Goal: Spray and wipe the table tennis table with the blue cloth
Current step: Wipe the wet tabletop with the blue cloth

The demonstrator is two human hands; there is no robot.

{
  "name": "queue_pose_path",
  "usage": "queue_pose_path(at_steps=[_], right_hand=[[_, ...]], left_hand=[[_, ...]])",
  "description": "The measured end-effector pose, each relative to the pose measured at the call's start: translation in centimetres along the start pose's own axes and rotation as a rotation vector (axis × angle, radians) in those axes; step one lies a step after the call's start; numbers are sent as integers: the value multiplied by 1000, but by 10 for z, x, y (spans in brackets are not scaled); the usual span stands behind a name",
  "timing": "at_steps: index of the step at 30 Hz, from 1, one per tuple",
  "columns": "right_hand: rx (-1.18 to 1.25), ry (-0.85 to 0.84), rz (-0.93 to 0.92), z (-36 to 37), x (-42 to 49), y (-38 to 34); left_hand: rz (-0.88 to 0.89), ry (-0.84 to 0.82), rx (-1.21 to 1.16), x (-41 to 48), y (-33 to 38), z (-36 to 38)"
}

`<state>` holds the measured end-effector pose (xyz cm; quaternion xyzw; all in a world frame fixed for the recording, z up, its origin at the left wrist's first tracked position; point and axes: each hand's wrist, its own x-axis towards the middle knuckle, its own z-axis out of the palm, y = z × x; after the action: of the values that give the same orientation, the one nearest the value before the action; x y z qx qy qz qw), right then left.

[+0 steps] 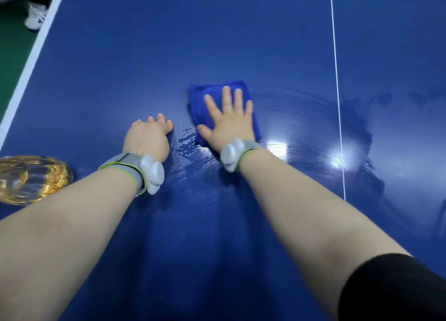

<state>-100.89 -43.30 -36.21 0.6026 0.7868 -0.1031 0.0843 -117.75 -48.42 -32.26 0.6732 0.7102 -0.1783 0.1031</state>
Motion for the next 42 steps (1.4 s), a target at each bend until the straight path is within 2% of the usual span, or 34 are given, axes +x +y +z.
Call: queue_pose_path(at_steps=[3, 7, 12, 18, 21, 25, 27, 30, 35, 39, 42], right_hand=[[-4, -34, -187, 4, 0, -31], [40, 7, -207, 1, 6, -5], [68, 79, 130, -6, 13, 81], [132, 57, 626, -9, -11, 203], [150, 46, 761, -9, -9, 214], [157, 43, 818, -13, 10, 194], [145, 38, 776, -15, 19, 179], [104, 47, 607, -17, 34, 139], [42, 45, 147, -14, 49, 34], [-6, -32, -195, -10, 47, -30], [8, -37, -266, -12, 48, -27]], left_hand=[[-14, -4, 16, 6, -3, 7], [7, -3, 17, 10, -7, 10], [-11, -6, 39, 12, -7, 6], [-20, 19, 12, 15, -8, 7], [-24, 13, 13, 16, -9, 8], [-10, 13, 32, 17, -7, 7], [-12, 6, 39, 17, -7, 6], [-25, 2, 30, 14, -4, 4], [-8, -16, 42, 13, -6, 4], [3, -29, 73, 13, -4, 2], [7, -39, 70, 14, -6, 2]])
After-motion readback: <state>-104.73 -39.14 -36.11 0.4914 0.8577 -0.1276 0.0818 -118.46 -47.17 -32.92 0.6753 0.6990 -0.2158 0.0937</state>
